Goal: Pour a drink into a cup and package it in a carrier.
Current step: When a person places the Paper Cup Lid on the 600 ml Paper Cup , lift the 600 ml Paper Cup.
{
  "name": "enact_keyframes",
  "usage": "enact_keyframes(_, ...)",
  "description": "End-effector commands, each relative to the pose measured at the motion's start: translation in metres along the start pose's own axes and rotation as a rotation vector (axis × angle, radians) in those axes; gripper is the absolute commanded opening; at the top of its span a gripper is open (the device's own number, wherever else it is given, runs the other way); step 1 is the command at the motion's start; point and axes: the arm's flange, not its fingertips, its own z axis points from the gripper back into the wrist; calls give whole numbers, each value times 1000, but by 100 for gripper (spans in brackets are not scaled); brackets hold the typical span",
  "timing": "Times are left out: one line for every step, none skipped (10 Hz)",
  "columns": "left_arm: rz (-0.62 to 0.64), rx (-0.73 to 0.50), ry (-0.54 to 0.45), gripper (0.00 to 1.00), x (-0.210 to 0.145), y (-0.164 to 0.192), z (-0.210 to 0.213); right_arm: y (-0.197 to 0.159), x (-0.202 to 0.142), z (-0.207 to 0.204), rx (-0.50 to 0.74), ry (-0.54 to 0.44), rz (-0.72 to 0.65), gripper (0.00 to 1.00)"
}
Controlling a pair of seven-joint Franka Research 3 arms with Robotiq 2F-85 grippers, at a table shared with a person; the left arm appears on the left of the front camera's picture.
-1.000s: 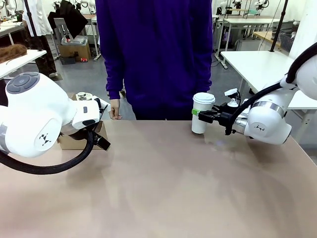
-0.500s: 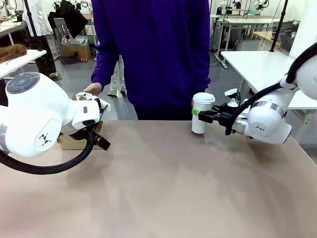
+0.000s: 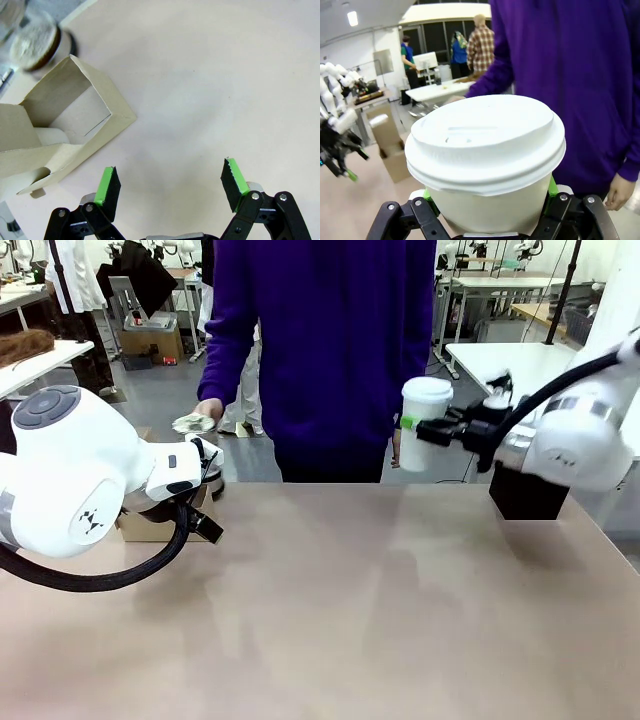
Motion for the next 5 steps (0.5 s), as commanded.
enact_keyframes(1, -2, -1, 100, 0, 0, 0, 39, 60, 22, 46, -1, -18, 88)
enact_keyframes(1, -2, -1, 100, 0, 0, 0, 61, 82, 27, 66, 21, -2, 88)
enact_keyframes(1, -2, -1, 100, 0, 0, 0, 81, 98, 33, 77, 31, 12, 88)
enact_keyframes(1, -2, -1, 100, 0, 0, 0, 98, 109, 38, 98, 29, 6, 88)
enact_keyframes(1, -2, -1, 100, 0, 0, 0, 106, 114, 39, 96, 21, 1, 88)
